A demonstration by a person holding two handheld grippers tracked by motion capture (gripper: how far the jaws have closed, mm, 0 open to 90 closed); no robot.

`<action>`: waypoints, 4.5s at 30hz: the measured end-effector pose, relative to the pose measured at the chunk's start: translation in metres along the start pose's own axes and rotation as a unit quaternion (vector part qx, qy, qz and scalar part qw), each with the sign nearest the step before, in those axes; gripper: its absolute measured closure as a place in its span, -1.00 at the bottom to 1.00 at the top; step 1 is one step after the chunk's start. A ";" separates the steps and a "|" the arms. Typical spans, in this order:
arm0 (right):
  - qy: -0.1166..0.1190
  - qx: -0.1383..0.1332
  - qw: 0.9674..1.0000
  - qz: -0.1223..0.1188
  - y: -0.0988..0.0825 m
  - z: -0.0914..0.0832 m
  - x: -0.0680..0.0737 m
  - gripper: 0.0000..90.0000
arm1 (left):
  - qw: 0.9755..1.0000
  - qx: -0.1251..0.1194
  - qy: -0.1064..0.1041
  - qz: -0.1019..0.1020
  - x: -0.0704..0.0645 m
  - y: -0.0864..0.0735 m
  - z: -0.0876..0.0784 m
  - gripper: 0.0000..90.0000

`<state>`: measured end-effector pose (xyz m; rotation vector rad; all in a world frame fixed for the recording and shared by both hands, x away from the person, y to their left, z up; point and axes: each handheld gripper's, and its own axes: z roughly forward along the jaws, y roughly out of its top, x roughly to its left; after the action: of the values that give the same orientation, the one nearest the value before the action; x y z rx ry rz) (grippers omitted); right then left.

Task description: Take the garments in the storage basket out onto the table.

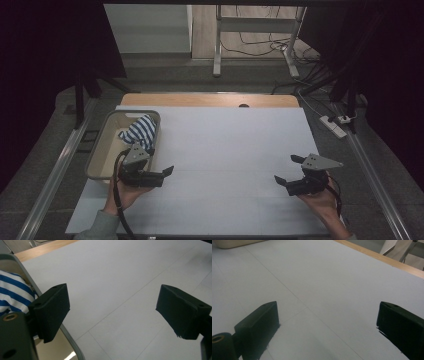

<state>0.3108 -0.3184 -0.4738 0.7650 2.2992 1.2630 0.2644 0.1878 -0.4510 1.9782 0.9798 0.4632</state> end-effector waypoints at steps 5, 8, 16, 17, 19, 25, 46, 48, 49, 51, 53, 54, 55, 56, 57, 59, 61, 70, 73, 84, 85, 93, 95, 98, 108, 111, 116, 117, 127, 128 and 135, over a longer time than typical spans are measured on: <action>0.001 0.002 1.000 0.000 0.000 0.001 0.000 -0.91 | 1.000 -0.002 0.000 0.003 0.000 0.004 -0.002 -0.73; 0.003 0.005 1.000 -0.001 0.000 0.002 0.001 -0.91 | 1.000 -0.004 0.000 0.004 0.001 0.006 -0.003 -0.73; 0.003 0.008 1.000 -0.001 -0.001 0.003 0.000 -0.91 | 1.000 -0.002 0.002 0.005 0.004 0.011 -0.003 -0.72; 0.003 0.008 1.000 0.000 -0.001 0.003 0.000 -0.91 | 1.000 -0.002 0.003 0.004 0.005 0.011 -0.003 -0.72; 0.003 0.008 1.000 0.000 -0.001 0.003 0.000 -0.91 | 1.000 -0.002 0.005 0.002 0.007 0.012 -0.004 -0.72; 0.001 0.012 1.000 -0.001 -0.001 0.004 -0.001 -0.91 | 1.000 0.000 0.010 -0.007 0.015 0.014 -0.005 -0.71; 0.003 0.018 1.000 0.003 -0.002 0.006 -0.001 -0.91 | 1.000 0.012 0.020 -0.019 0.033 0.020 -0.003 -0.71; 0.003 0.018 1.000 0.004 -0.002 0.007 -0.001 -0.91 | 0.999 0.012 0.021 -0.022 0.036 0.020 -0.003 -0.71; 0.003 0.018 1.000 0.004 -0.002 0.007 -0.001 -0.91 | 0.999 0.012 0.021 -0.022 0.036 0.020 -0.003 -0.71; 0.003 0.020 1.000 0.004 -0.003 0.007 -0.001 -0.91 | 0.999 0.014 0.020 -0.024 0.038 0.020 -0.002 -0.71; 0.004 0.021 1.000 0.005 -0.003 0.008 -0.001 -0.91 | 0.999 0.017 0.019 -0.027 0.041 0.021 0.000 -0.71; 0.004 0.021 1.000 0.005 -0.003 0.008 -0.001 -0.91 | 0.999 0.017 0.017 -0.029 0.042 0.022 0.001 -0.71; 0.004 0.022 1.000 0.005 -0.003 0.008 -0.001 -0.91 | 0.999 0.018 0.018 -0.030 0.044 0.022 0.002 -0.71; 0.004 0.023 1.000 0.006 -0.003 0.008 -0.001 -0.91 | 0.999 0.018 0.018 -0.032 0.047 0.024 0.003 -0.71; 0.004 0.023 1.000 0.006 -0.003 0.008 -0.001 -0.91 | 0.999 0.019 0.018 -0.032 0.049 0.025 0.004 -0.71; 0.004 0.023 1.000 0.007 -0.003 0.008 -0.001 -0.91 | 0.999 0.020 0.018 -0.033 0.050 0.026 0.005 -0.71; 0.005 0.025 1.000 0.006 -0.003 0.009 -0.001 -0.91 | 0.999 0.020 0.019 -0.036 0.054 0.027 0.007 -0.71; 0.004 0.027 1.000 0.006 -0.003 0.010 -0.001 -0.91 | 0.998 0.026 0.027 -0.057 0.074 0.027 0.010 -0.71; 0.003 0.027 1.000 0.004 -0.003 0.010 0.000 -0.91 | 0.997 0.027 0.031 -0.066 0.080 0.027 0.010 -0.71; 0.006 0.022 1.000 0.003 -0.003 0.008 -0.001 -0.91 | 0.995 0.036 0.054 -0.071 0.097 0.043 0.011 -0.71; 0.006 0.022 1.000 0.003 -0.003 0.008 -0.001 -0.91 | 0.995 0.037 0.055 -0.073 0.100 0.044 0.012 -0.71; 0.005 0.029 1.000 0.003 -0.003 0.010 0.000 -0.91 | 0.993 0.041 0.064 -0.089 0.116 0.045 0.019 -0.71; 0.004 0.029 1.000 0.003 -0.004 0.010 0.000 -0.91 | 0.993 0.041 0.067 -0.092 0.120 0.045 0.021 -0.71; 0.002 0.034 0.999 0.006 -0.005 0.012 -0.001 -0.91 | 0.992 0.048 0.066 -0.099 0.127 0.043 0.028 -0.71; 0.002 0.035 0.999 0.005 -0.005 0.013 0.000 -0.91 | 0.987 0.074 0.078 -0.117 0.147 0.042 0.039 -0.72; 0.003 0.037 0.999 0.003 -0.005 0.013 0.000 -0.91 | 0.986 0.089 0.079 -0.116 0.151 0.041 0.045 -0.73; 0.004 0.038 0.999 0.006 -0.006 0.014 0.000 -0.91 | 0.985 0.099 0.078 -0.120 0.155 0.038 0.050 -0.73; 0.004 0.038 0.999 0.006 -0.006 0.014 0.000 -0.91 | 0.984 0.101 0.078 -0.121 0.156 0.038 0.051 -0.73; 0.006 0.043 0.999 0.005 -0.006 0.015 0.000 -0.91 | 0.980 0.127 0.075 -0.131 0.167 0.029 0.060 -0.76; 0.006 0.043 0.999 0.005 -0.006 0.015 0.000 -0.91 | 0.980 0.128 0.075 -0.132 0.167 0.028 0.061 -0.76; 0.008 0.046 0.999 0.004 -0.007 0.016 0.000 -0.91 | 0.979 0.144 0.072 -0.127 0.168 0.027 0.064 -0.78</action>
<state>0.3179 -0.3110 -0.4875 0.7994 2.3846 1.1773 0.4218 0.2765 -0.4722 2.0535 1.4399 0.3378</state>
